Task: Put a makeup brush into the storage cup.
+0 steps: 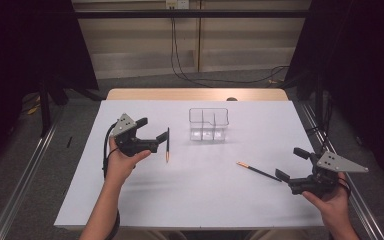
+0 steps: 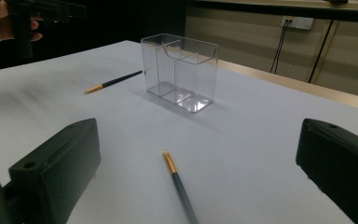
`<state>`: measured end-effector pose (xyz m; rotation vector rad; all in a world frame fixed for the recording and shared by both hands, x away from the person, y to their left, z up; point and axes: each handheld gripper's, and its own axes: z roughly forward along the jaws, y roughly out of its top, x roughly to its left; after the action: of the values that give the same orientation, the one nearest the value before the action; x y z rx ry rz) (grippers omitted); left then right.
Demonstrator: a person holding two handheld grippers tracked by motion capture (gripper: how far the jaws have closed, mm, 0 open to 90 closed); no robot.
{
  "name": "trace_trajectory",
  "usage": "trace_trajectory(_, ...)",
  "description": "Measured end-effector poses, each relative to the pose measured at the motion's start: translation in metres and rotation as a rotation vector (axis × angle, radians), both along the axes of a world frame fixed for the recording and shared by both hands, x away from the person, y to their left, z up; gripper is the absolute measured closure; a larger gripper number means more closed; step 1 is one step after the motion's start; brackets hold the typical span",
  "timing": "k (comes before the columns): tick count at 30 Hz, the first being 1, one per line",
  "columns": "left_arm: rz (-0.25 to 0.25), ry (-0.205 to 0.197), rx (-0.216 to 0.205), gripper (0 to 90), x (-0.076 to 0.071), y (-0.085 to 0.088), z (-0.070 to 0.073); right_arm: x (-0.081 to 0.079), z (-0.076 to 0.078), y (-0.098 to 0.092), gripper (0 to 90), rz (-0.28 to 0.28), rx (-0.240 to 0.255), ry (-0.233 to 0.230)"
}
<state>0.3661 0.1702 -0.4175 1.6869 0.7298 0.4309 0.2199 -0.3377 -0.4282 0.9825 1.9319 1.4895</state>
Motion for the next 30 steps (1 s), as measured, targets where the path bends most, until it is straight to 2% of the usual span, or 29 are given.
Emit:
trace_trajectory(16, 0.004, 0.019, 0.001, 5.3, 0.014, -0.006, -0.006, 0.003, -0.001, 0.000, 0.0, 0.000, -0.009, -0.002)
trace_trajectory(25, 0.035, 0.013, -0.015, 5.6, 0.023, -0.011, -0.009, 0.004, 0.000, 0.001, 0.0, 0.001, -0.006, -0.005)
trace_trajectory(30, 0.078, 0.008, -0.031, 5.6, 0.029, -0.014, -0.011, 0.005, 0.000, 0.000, 0.0, 0.001, -0.003, -0.004)
